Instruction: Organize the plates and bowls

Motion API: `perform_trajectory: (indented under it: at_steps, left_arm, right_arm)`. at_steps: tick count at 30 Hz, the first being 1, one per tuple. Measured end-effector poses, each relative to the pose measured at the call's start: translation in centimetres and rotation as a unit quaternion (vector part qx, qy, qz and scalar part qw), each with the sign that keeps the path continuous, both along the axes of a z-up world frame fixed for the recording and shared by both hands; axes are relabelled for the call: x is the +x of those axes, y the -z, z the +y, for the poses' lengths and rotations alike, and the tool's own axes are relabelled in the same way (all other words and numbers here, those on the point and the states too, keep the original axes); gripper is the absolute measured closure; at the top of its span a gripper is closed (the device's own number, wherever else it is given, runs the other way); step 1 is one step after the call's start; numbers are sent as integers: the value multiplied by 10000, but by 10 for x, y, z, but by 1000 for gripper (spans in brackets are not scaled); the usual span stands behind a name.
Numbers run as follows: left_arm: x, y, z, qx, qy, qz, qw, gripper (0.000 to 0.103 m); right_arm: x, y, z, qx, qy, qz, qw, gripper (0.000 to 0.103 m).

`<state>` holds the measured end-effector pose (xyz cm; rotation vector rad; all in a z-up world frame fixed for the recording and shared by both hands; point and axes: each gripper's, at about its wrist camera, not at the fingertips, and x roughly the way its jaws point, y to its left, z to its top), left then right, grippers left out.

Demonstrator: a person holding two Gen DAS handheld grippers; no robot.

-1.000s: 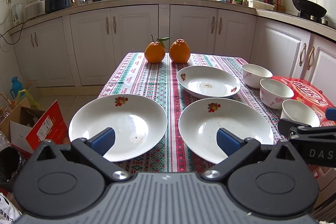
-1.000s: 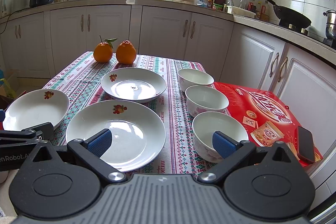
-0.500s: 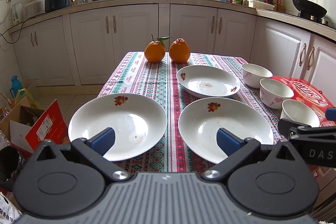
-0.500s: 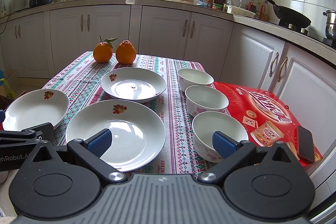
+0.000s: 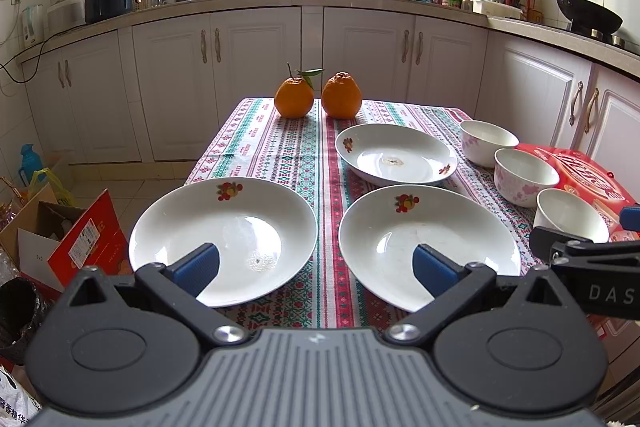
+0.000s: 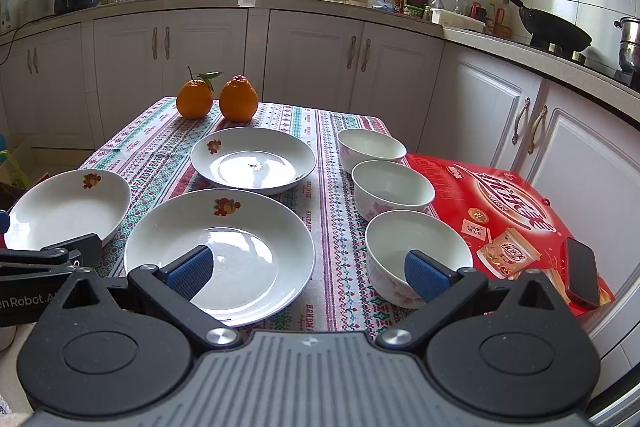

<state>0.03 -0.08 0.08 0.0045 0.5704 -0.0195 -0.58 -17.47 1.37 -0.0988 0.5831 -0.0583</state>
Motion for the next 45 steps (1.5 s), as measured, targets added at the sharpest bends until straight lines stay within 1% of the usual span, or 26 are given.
perform_trajectory:
  at_steps: [12, 27, 32, 34, 36, 39, 42, 45]
  left_arm:
    - [0, 0, 0, -5, -1, 15, 10000, 1]
    - [12, 6, 5, -52, -58, 118, 9999, 1]
    - [15, 7, 5, -3, 3, 139, 9999, 1]
    - [17, 7, 8, -50, 81, 137, 9999, 1]
    - [17, 6, 13, -111, 162, 110, 9997, 1]
    - [18, 7, 21, -1, 128, 67, 9999, 1]
    - [18, 9, 35, 50, 82, 35, 9999, 1]
    - [17, 14, 53, 31, 184, -2, 9998, 1]
  right_arm:
    - [1, 1, 0, -46, 1, 9, 10000, 0]
    - [16, 1, 11, -128, -206, 154, 9996, 0]
    - [21, 4, 12, -154, -212, 220, 9994, 0]
    - [23, 4, 11, -188, -239, 248, 9992, 0]
    - [27, 3, 12, -283, -318, 263, 9987, 0]
    - [35, -2, 9, -306, -558, 249, 9977, 0]
    - [47, -13, 5, -111, -873, 144, 9960, 0]
    - [60, -23, 2, 92, -1241, 15, 9922, 0]
